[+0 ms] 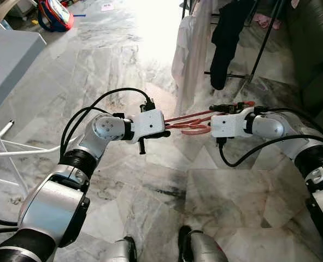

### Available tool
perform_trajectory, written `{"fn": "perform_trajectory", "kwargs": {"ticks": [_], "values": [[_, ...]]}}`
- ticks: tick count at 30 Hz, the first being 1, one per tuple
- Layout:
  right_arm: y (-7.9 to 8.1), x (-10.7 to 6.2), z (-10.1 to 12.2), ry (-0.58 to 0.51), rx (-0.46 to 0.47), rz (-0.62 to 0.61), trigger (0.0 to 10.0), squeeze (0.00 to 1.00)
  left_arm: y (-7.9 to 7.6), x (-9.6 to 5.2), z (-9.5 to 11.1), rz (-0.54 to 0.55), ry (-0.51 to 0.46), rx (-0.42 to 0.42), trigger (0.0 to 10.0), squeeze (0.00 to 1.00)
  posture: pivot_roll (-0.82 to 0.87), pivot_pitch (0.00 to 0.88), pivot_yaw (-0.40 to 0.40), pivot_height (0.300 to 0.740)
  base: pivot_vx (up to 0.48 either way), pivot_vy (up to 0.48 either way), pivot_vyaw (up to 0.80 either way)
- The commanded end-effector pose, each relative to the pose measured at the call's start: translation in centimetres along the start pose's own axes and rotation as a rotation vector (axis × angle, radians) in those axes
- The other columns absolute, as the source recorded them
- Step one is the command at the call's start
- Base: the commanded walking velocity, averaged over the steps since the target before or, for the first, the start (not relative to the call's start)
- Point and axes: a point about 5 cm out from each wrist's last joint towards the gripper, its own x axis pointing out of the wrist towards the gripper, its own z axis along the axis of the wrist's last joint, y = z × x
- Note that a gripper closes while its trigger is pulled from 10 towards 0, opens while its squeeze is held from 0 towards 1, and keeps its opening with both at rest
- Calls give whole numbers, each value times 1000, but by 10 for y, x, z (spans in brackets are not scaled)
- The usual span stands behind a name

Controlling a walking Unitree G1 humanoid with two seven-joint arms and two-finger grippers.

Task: Hang hanger

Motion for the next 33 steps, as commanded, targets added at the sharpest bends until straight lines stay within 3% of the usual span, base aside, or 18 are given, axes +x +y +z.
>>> {"fn": "perform_trajectory", "kwargs": {"ticks": [1, 33], "values": [[-2, 1, 2, -1, -18, 3, 0, 0, -1, -2, -1, 0, 8, 19, 10000, 0, -43, 235, 14, 740, 0, 0, 0], [-2, -1, -1, -10, -22, -43, 0, 0, -2, -2, -3, 5, 15, 18, 10000, 0, -45, 239, 13, 740, 0, 0, 0]]}}
